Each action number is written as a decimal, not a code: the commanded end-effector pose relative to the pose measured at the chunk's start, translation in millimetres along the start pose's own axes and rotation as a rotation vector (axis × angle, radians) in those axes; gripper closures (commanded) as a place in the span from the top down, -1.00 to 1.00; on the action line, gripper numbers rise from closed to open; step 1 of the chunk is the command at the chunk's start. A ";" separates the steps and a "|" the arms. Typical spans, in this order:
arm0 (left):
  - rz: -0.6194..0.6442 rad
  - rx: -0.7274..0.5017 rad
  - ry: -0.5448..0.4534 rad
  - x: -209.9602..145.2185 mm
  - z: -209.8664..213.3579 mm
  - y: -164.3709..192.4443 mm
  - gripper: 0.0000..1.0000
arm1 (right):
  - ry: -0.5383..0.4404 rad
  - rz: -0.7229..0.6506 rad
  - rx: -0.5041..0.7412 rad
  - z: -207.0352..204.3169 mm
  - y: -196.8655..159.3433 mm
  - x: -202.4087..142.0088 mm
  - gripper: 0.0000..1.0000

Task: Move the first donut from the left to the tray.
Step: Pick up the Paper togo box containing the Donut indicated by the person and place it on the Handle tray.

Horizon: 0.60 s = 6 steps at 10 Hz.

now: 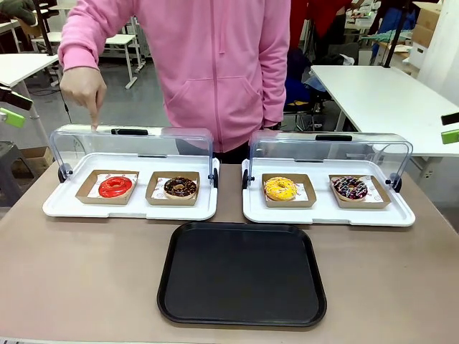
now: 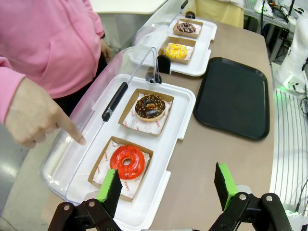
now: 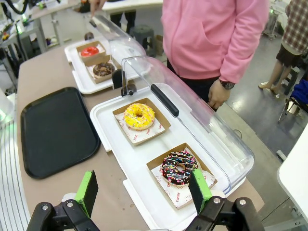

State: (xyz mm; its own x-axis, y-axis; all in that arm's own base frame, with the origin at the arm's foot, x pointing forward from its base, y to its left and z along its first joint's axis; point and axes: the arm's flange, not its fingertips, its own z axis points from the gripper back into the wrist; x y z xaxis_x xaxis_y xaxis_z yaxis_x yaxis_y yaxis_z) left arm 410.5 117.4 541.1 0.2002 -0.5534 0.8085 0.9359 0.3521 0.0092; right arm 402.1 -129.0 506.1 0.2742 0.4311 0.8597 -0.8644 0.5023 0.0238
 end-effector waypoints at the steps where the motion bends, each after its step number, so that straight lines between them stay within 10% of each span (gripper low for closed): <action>1: -0.007 -0.004 -0.020 2.5 0.7 0.7 1.00 | -0.034 0.025 -0.002 -2.0 -3.1 0.4 1.00; 6: -0.130 -0.143 0.240 38.7 -6.7 12.6 1.00 | -0.034 0.025 -0.002 -2.0 -3.1 0.4 1.00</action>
State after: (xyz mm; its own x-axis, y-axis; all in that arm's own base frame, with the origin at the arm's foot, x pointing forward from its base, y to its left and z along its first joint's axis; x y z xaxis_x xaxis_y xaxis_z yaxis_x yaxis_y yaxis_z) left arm 419.7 99.2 556.9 0.1546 -0.6766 0.7200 0.9702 0.2417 0.0189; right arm 402.2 -128.9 506.2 0.2742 0.4315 0.8595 -0.8645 0.5020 0.0238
